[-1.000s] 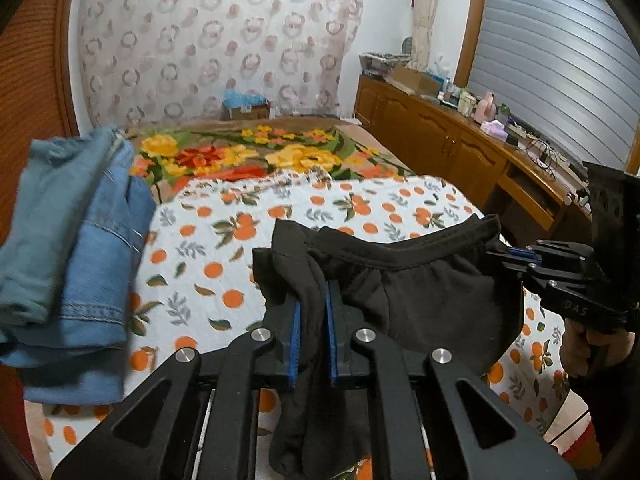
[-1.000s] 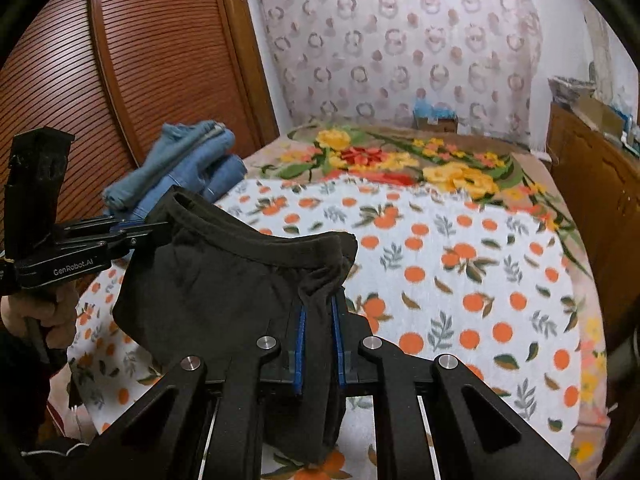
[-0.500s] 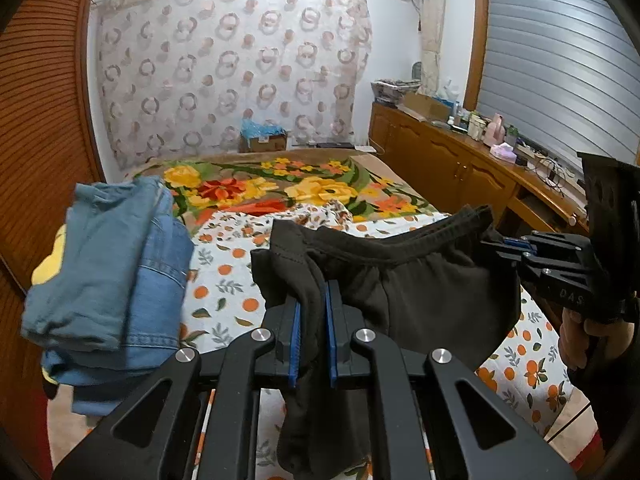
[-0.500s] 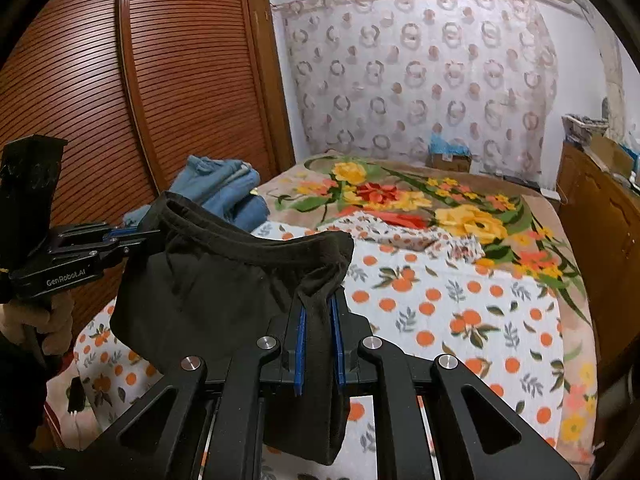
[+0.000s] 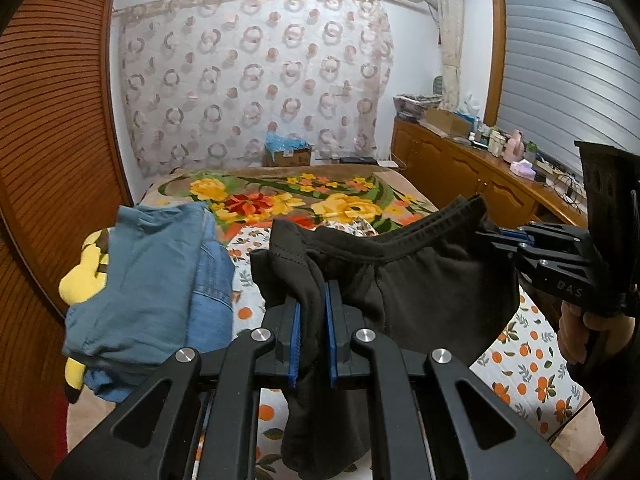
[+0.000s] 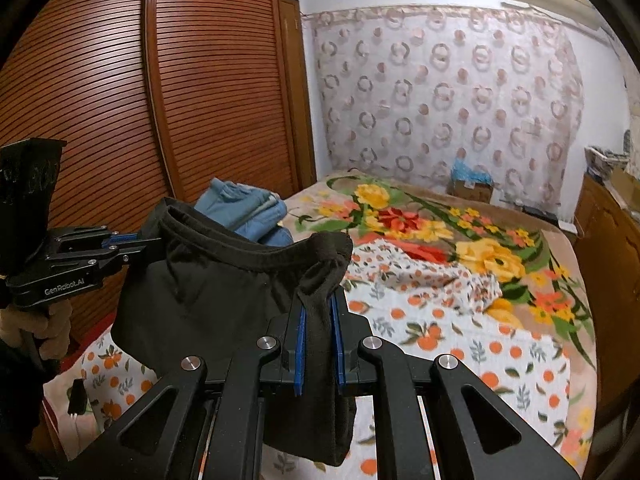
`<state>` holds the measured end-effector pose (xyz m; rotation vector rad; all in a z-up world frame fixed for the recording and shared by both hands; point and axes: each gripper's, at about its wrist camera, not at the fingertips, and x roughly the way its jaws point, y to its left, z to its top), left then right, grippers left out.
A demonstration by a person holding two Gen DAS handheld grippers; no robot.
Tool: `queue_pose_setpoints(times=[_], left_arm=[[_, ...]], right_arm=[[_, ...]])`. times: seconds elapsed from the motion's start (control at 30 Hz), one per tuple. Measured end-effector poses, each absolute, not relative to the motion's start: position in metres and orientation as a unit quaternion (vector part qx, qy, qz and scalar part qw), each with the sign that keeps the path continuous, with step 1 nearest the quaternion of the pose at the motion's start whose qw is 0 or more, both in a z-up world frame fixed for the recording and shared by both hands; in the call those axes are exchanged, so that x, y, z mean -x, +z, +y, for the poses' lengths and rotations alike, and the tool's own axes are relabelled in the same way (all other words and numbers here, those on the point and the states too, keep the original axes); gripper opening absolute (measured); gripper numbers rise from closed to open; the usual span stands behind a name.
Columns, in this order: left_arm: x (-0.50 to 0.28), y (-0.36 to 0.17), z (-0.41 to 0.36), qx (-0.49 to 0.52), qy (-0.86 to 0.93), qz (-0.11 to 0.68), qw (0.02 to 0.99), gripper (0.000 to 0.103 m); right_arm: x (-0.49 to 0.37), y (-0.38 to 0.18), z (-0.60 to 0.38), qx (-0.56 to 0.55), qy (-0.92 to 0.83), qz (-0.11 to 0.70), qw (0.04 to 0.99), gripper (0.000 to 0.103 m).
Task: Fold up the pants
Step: 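Lift the folded garment with both grippers and carry it to the jeans stack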
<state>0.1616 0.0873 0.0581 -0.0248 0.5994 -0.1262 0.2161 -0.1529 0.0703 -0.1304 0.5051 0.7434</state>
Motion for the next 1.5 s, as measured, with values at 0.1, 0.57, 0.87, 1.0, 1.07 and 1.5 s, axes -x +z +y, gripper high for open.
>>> queue_pose_setpoints(times=[0.1, 0.57, 0.87, 1.0, 1.07, 1.5], left_arm=[[-0.160, 0.064, 0.094, 0.012, -0.055, 0.288, 0.956, 0.011], [-0.160, 0.075, 0.126, 0.024, -0.031, 0.269, 0.962, 0.011], [-0.159, 0.091, 0.151, 0.036, -0.007, 0.241, 0.970, 0.011], [-0.166, 0.096, 0.167, 0.037, 0.012, 0.231, 0.972, 0.011], [-0.169, 0.095, 0.176, 0.044, 0.019, 0.229, 0.972, 0.011], [-0.175, 0.073, 0.204, 0.079, 0.029, 0.236, 0.968, 0.011]], right_arm=[[-0.223, 0.077, -0.147, 0.068, 0.366, 0.232, 0.899, 0.011], [-0.241, 0.088, -0.119, 0.086, 0.390, 0.188, 0.897, 0.011], [-0.266, 0.098, -0.098, 0.099, 0.404, 0.170, 0.893, 0.011], [-0.281, 0.102, -0.082, 0.104, 0.413, 0.159, 0.891, 0.011], [-0.288, 0.101, -0.074, 0.109, 0.417, 0.156, 0.889, 0.011], [-0.333, 0.089, -0.029, 0.143, 0.433, 0.154, 0.877, 0.011]])
